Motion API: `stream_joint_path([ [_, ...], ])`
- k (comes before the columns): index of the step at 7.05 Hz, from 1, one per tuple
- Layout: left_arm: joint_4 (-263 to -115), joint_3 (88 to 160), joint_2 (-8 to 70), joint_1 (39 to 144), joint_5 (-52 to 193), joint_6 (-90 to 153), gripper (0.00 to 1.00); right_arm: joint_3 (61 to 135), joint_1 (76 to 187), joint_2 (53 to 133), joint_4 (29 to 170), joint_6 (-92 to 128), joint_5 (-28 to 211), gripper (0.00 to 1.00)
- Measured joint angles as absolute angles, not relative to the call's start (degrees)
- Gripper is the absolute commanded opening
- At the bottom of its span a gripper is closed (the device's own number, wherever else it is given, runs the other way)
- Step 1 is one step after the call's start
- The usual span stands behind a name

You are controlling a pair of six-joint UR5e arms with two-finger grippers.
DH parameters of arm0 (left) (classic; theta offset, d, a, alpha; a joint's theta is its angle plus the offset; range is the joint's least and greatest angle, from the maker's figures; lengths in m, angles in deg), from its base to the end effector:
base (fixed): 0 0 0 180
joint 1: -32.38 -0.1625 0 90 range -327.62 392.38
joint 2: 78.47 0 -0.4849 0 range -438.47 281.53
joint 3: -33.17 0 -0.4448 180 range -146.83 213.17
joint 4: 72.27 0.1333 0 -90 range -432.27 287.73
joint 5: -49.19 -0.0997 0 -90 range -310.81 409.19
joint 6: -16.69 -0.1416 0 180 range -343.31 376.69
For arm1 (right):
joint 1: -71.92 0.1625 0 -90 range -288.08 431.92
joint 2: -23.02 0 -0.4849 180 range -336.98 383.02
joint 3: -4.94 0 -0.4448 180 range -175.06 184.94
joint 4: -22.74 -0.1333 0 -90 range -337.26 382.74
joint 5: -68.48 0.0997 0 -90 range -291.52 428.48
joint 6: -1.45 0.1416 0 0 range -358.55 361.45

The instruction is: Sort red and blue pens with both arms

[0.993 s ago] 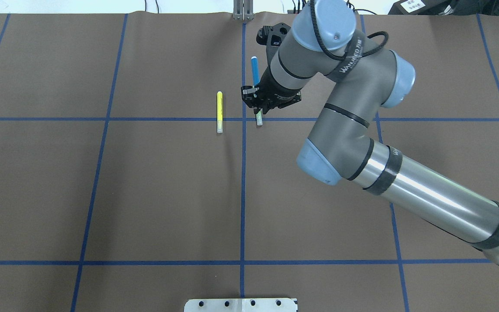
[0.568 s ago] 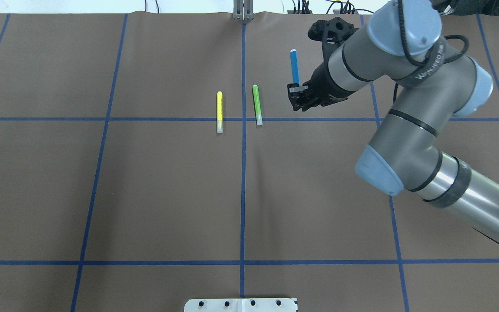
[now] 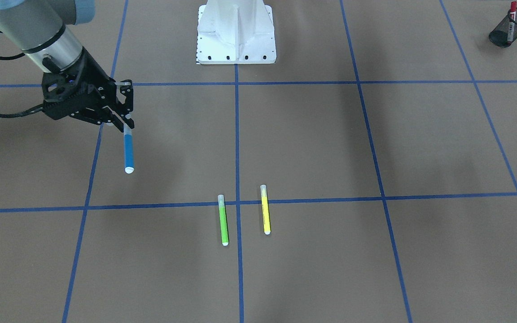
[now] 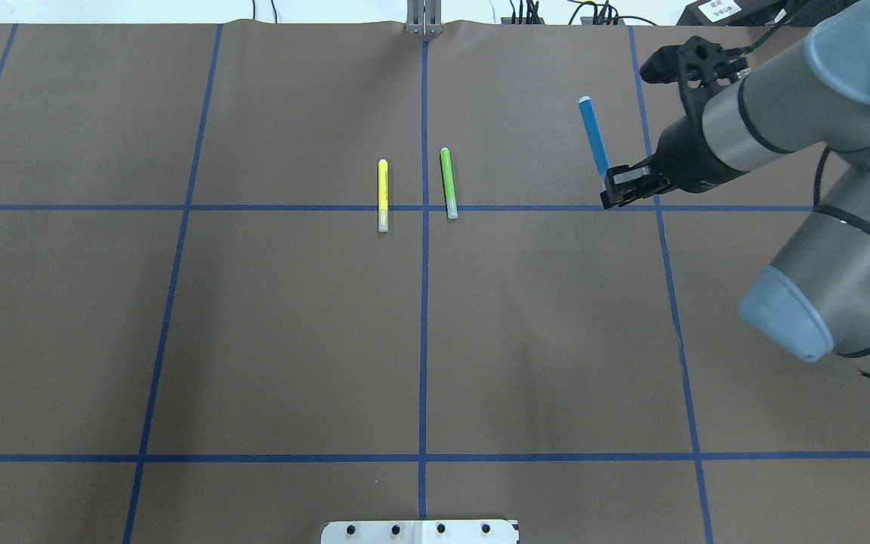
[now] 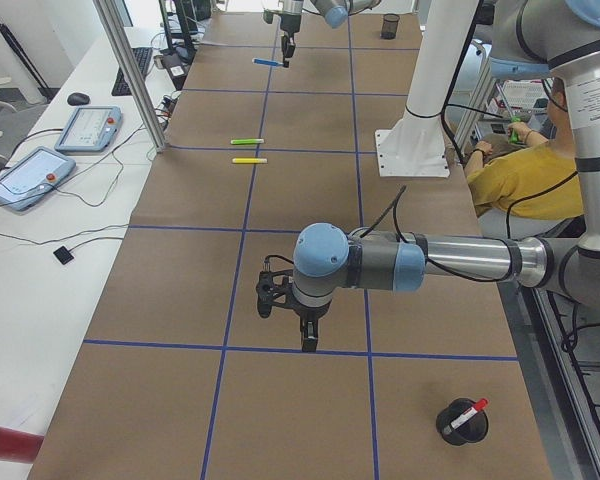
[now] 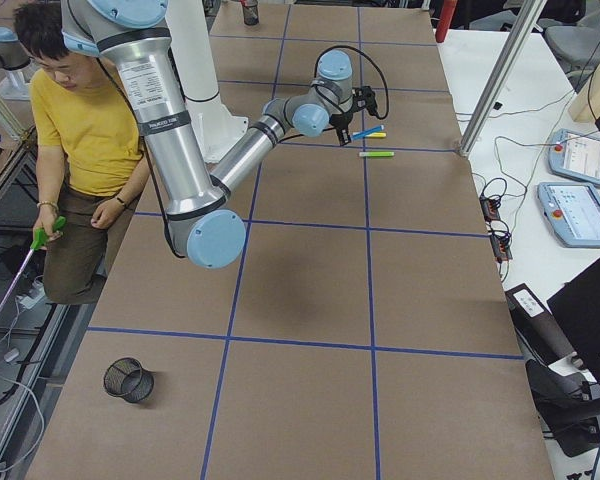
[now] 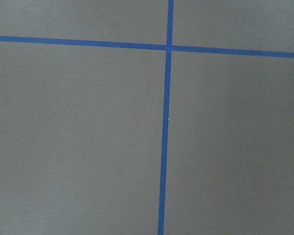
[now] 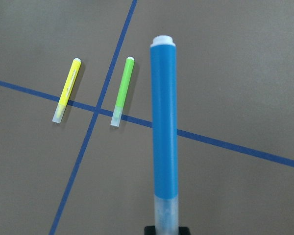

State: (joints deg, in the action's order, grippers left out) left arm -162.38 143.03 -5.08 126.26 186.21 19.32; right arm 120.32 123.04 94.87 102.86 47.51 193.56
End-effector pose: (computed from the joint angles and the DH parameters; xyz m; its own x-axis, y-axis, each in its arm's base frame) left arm -0.0574 -0.4077 0.6925 0.6793 -0.0491 -0.7323 0.0988 0.9948 0.0250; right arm -0.3525 -0.5199 0.3059 0.5105 -0.2716 0.8159 0.0095 0.9505 0.3105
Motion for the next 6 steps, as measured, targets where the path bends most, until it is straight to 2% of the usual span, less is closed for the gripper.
stream_joint_path([
  [3, -162.44, 143.03, -5.08, 126.27, 186.21, 19.30, 0.99, 125.58, 128.60, 107.77, 102.94, 34.89, 195.89, 0.00],
  [6, -162.94, 143.03, -5.22, 126.26, 186.21, 19.30, 0.99, 128.31, 138.15, 125.33, 102.90, 6.89, 195.24, 0.00],
])
